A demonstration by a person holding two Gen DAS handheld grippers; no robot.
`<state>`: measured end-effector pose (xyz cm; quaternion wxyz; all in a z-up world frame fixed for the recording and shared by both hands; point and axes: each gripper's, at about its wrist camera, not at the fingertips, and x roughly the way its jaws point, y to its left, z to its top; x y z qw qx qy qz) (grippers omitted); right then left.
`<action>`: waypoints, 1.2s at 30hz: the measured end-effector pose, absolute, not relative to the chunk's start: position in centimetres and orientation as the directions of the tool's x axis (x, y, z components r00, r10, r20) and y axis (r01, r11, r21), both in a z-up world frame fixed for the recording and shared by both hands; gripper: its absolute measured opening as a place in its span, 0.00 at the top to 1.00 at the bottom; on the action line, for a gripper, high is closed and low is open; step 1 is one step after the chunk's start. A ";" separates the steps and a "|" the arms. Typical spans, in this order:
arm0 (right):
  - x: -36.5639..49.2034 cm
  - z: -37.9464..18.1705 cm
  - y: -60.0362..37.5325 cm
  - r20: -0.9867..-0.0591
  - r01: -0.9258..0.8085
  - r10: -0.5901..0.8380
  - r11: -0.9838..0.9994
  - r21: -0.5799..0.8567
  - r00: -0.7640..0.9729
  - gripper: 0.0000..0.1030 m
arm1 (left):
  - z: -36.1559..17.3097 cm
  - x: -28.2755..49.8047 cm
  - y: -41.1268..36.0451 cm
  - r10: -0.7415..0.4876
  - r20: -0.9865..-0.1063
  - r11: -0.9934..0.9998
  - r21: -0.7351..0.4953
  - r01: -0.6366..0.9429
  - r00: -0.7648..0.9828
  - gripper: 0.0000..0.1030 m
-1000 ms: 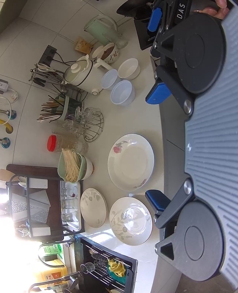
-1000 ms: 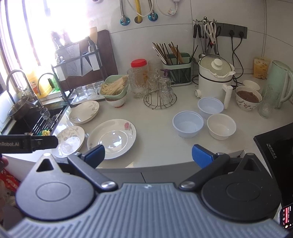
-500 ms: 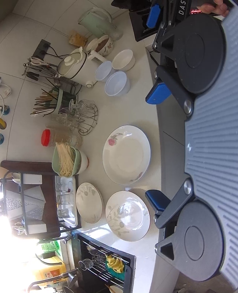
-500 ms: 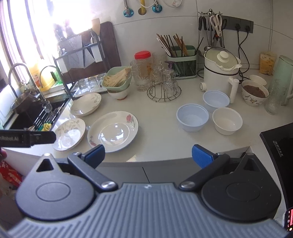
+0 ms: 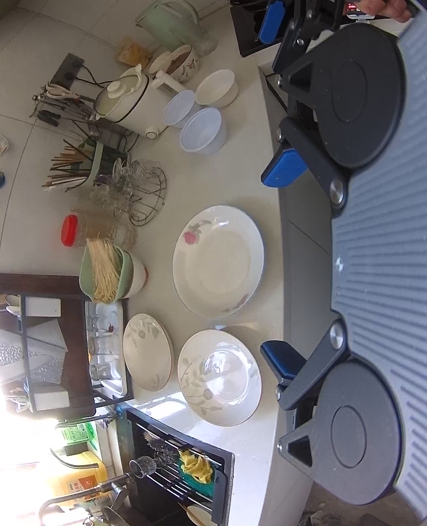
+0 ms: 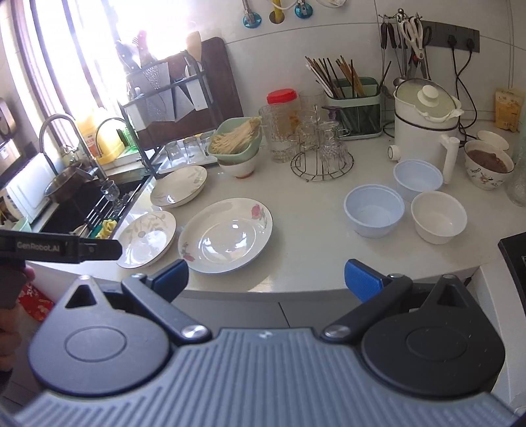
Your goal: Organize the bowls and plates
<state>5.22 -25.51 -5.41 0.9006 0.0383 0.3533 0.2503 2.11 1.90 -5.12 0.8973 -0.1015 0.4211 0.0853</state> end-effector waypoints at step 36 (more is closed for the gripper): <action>11.9 -10.6 -0.1 -0.659 -0.228 0.406 0.912 0.342 0.633 0.11 | -14.8 17.1 30.0 -0.130 -0.821 0.991 -0.124 0.050 0.556 0.02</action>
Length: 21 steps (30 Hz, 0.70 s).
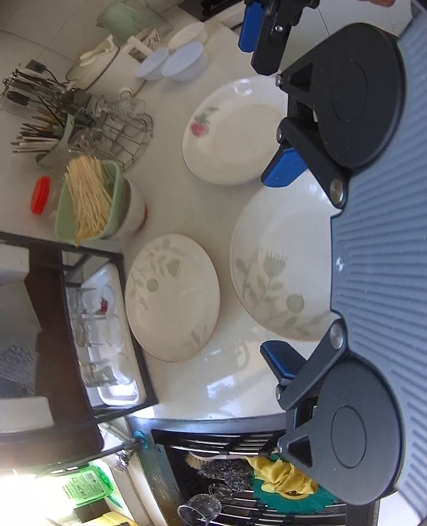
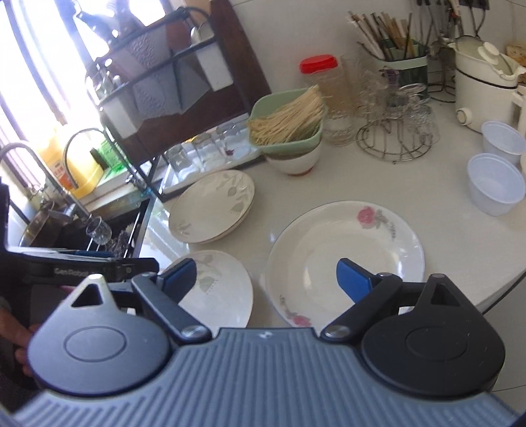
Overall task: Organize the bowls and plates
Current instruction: 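Lower both grippers onto the rim of the leaf-pattern plate and close them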
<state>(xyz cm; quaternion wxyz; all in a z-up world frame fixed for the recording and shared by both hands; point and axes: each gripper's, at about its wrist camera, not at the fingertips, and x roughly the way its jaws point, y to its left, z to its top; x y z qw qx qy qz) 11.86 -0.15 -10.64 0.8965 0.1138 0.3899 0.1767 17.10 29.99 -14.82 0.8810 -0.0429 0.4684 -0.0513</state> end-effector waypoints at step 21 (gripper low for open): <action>13.6 -18.6 6.0 -0.792 -0.294 0.455 0.886 0.358 0.408 0.60 | -24.2 16.6 36.6 -0.296 -0.839 0.931 -0.359 -0.057 0.457 0.36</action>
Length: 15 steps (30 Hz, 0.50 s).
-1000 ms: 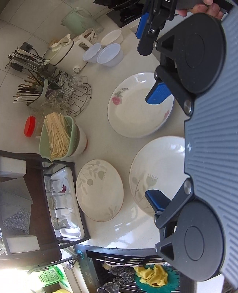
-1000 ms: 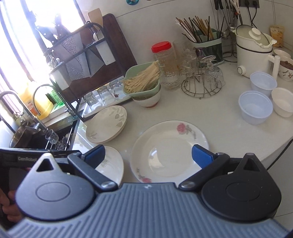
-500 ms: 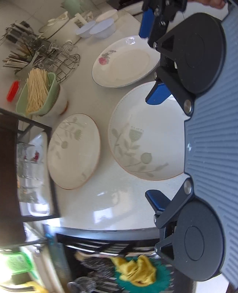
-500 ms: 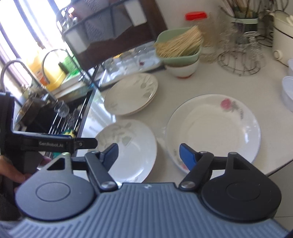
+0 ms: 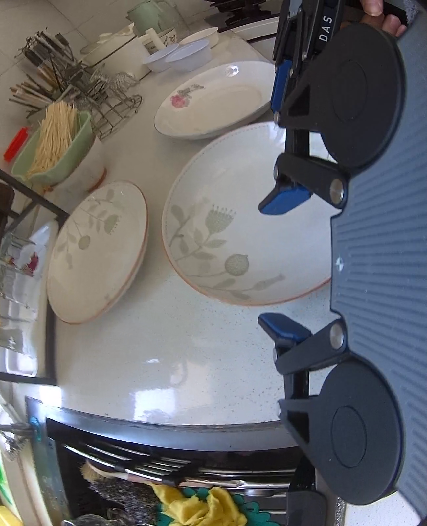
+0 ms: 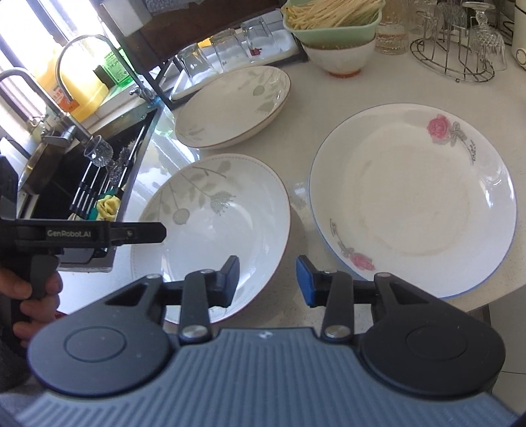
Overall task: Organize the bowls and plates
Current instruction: 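Lower both grippers onto the rim of the leaf-pattern plate and close them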
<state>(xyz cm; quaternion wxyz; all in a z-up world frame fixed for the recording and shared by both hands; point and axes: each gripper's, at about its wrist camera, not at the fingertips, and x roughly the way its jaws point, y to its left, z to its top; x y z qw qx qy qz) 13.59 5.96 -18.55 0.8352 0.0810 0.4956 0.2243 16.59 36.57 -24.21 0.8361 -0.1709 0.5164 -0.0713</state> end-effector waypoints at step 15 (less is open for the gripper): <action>15.2 -21.0 5.3 -0.753 -0.182 0.469 0.881 0.437 0.462 0.77 | -25.6 17.5 38.0 -0.313 -0.814 0.915 -0.397 -0.075 0.490 0.74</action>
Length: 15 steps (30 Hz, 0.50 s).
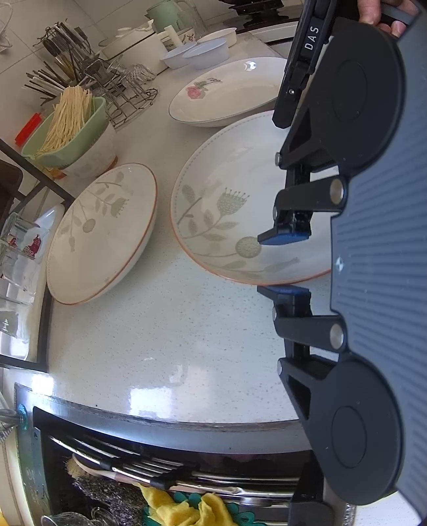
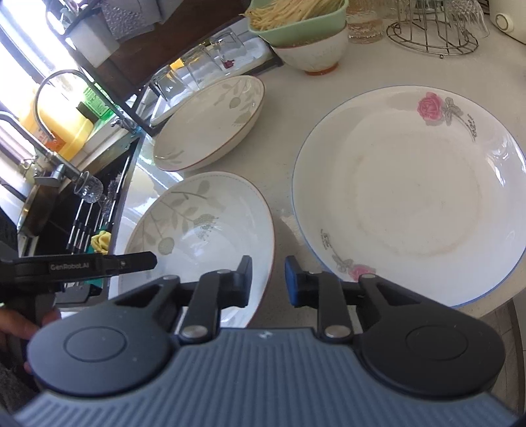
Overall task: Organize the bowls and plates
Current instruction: 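Lower both grippers onto the rim of the leaf-pattern plate and close them, then lift the leaf-pattern plate with both grippers and carry it over the rose plate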
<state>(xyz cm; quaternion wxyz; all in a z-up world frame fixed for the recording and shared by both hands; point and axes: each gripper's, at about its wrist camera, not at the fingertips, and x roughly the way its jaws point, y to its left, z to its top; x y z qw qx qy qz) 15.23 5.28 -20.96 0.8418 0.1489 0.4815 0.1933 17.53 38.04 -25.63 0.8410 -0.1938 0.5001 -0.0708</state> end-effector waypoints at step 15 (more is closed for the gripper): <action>16.6 -22.1 6.2 -0.739 -0.191 0.521 0.851 0.489 0.428 0.83 | -25.7 19.9 39.1 -0.335 -0.809 0.917 -0.397 -0.030 0.484 0.80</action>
